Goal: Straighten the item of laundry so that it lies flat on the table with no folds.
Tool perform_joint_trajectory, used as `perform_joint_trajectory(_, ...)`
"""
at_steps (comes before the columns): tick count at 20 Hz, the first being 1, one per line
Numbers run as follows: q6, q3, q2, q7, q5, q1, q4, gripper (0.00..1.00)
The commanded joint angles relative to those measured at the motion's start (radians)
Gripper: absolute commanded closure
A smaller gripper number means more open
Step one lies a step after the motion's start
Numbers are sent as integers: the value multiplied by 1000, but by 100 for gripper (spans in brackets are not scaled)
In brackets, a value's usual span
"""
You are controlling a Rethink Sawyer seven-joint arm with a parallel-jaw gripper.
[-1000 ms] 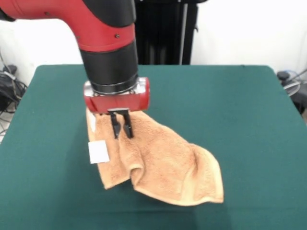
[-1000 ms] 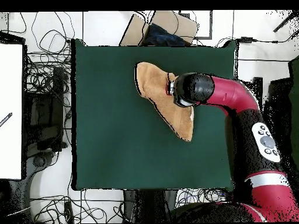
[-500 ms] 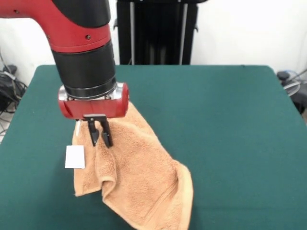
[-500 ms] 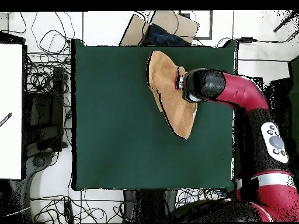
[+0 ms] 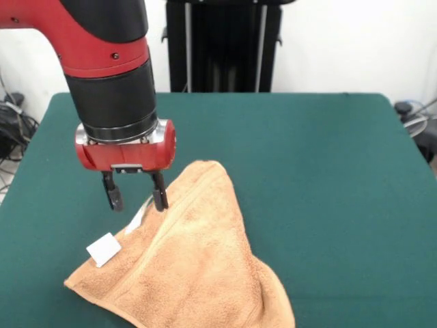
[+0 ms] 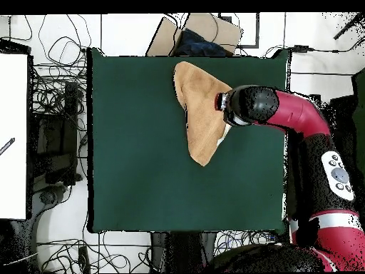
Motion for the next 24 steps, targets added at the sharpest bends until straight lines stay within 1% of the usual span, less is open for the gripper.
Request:
perform_joint_trajectory(1,-32,31,5,-98,-56,-8,55,0)
perform_joint_trajectory(8,-39,22,-2,-88,-69,3,49,0)
perform_joint_trajectory(11,-24,18,1,-67,-56,8,54,0)
perform_joint_trajectory(14,-68,6,-21,-25,-58,12,95,0)
perform_joint_trajectory(15,-87,2,-39,-15,-60,7,125,0)
perform_joint_trajectory(17,-100,-11,-59,11,-60,10,154,0)
perform_joint_trajectory(24,-132,-50,-84,82,-59,33,220,0)
